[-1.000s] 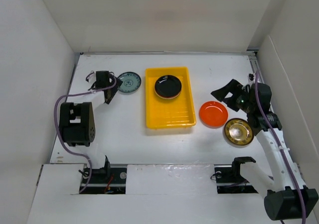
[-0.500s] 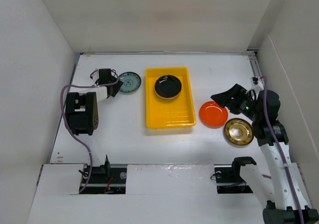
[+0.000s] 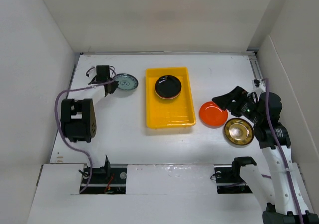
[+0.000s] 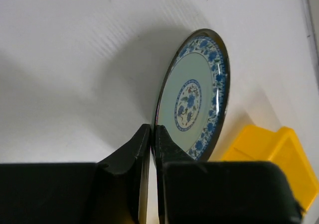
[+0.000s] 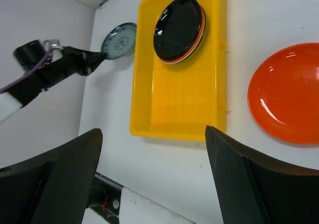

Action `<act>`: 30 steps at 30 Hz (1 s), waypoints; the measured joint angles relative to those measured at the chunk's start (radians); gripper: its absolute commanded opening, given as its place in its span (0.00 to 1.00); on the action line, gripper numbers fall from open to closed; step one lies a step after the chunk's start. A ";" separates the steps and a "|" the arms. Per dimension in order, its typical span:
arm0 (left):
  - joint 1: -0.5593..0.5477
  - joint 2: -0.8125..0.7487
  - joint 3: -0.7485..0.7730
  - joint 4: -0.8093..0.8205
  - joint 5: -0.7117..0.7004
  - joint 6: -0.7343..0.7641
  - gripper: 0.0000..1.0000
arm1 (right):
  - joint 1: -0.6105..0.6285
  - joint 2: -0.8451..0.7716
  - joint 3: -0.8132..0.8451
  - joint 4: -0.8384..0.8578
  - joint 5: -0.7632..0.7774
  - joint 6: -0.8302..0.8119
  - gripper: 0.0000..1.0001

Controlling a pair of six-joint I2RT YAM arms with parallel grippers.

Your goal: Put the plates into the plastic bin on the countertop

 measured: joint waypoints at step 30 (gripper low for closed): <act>-0.418 -0.033 0.061 0.053 0.132 0.141 0.23 | 0.000 -0.061 -0.003 -0.104 0.133 -0.033 0.91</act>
